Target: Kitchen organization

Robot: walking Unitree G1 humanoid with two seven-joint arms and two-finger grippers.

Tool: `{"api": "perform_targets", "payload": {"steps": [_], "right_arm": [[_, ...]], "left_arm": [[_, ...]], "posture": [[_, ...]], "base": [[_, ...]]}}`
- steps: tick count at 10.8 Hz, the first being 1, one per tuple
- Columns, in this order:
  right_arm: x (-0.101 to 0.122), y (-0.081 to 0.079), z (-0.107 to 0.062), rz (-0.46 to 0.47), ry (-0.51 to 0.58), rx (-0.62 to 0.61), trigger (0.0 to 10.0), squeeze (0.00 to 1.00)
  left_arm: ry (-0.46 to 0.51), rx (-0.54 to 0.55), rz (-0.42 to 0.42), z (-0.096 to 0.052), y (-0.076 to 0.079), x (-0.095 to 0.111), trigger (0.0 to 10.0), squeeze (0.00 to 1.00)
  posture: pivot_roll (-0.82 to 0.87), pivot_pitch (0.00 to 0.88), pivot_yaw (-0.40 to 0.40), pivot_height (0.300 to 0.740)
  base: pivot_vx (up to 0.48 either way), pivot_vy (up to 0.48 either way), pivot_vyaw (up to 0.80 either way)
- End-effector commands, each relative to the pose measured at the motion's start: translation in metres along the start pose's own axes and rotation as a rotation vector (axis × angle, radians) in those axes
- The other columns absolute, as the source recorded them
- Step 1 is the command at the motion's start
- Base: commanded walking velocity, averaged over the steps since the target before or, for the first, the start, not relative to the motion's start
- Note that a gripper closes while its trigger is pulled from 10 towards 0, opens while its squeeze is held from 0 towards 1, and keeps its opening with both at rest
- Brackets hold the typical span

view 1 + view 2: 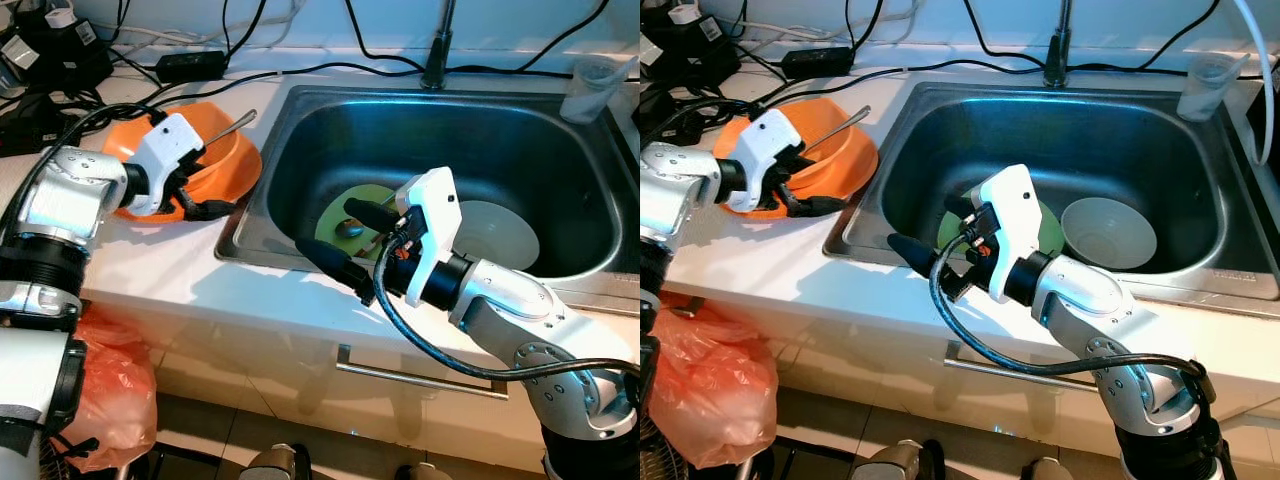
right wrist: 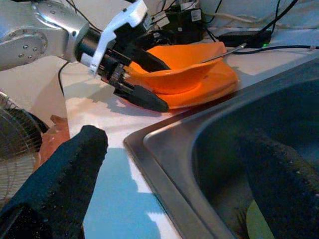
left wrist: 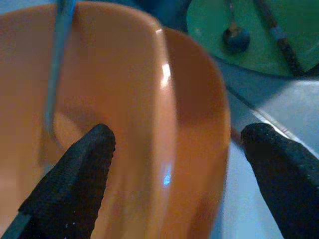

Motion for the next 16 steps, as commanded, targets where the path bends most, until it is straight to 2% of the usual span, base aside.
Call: {"api": "perform_targets", "payload": {"steps": [1,3,4,6,7,9,10,11,12,14,15,16], "right_arm": [[0.001,-0.003,0.001,-0.007,0.002,0.017,10.0,0.00],[0.001,-0.001,0.001,-0.008,0.002,0.016,10.0,0.00],[0.002,-0.001,0.002,-0.009,0.003,0.018,10.0,0.00],[0.002,0.000,0.002,-0.009,0.004,0.015,10.0,0.00],[0.002,0.001,0.002,-0.010,0.004,0.013,10.0,0.00],[0.003,0.002,0.003,-0.013,0.004,0.013,10.0,0.00],[0.003,0.003,0.003,-0.015,0.006,0.013,10.0,0.00],[0.004,0.003,0.004,-0.016,0.008,0.012,10.0,0.00],[0.005,0.004,0.004,-0.016,0.016,0.003,10.0,0.00],[0.007,0.004,0.004,-0.014,0.029,-0.013,10.0,0.00],[0.006,0.004,0.003,-0.012,0.031,-0.019,10.0,0.00],[0.004,0.004,0.001,-0.009,0.028,-0.030,10.0,0.00]], "left_arm": [[-0.003,0.034,0.030,-0.011,-0.011,0.006,10.0,0.00],[0.014,0.073,0.070,-0.023,-0.023,0.018,10.0,0.00],[0.017,0.080,0.078,-0.026,-0.025,0.020,10.0,0.00],[0.075,0.096,0.091,-0.031,-0.028,0.039,10.0,0.00],[0.134,0.080,0.106,-0.034,-0.026,0.059,10.0,0.00],[0.182,0.052,0.125,-0.036,-0.020,0.074,10.0,0.00],[0.192,0.083,0.146,-0.037,-0.023,0.082,10.0,0.00],[0.179,0.124,0.161,-0.035,-0.028,0.082,10.0,0.00],[0.164,0.216,0.188,-0.028,-0.034,0.080,10.0,0.00],[0.181,0.404,0.185,-0.011,-0.045,0.077,10.0,0.00],[0.231,0.419,0.125,-0.004,-0.041,0.077,10.0,0.00],[0.229,0.469,0.128,0.005,-0.038,0.070,10.0,0.00]], "posture": [[-0.03,0.098,0.101,0.740],[-0.02,0.096,0.098,0.740],[-0.02,0.096,0.098,0.740],[-0.02,0.092,0.099,0.740],[-0.02,0.091,0.097,0.740],[-0.02,0.089,0.096,0.740],[-0.02,0.088,0.097,0.740],[-0.02,0.088,0.097,0.740],[-0.02,0.088,0.098,0.740],[-0.03,0.099,0.098,0.740],[-0.03,0.105,0.100,0.740],[-0.04,0.112,0.102,0.740]], "base": [[0.000,0.000,0.00],[0.000,0.000,0.00],[0.000,0.000,0.00],[0.000,0.000,0.00],[0.000,0.000,0.00],[0.000,0.000,0.00],[0.000,0.000,0.00],[0.000,0.000,0.00],[0.000,0.000,0.00],[0.000,0.000,0.00],[0.000,0.000,0.00],[0.000,0.000,0.00]]}}
Point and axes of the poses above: a point about 5 cm out from each wrist's last joint towards the gripper, its own z axis pointing out of the wrist towards the gripper, its own x axis along the axis of the wrist's last joint, y = z × x, the point moved 6 cm from there along z, pointing out of the wrist towards the gripper, and after that the axes turned 12 degrees about z, right-handed, at the moved point
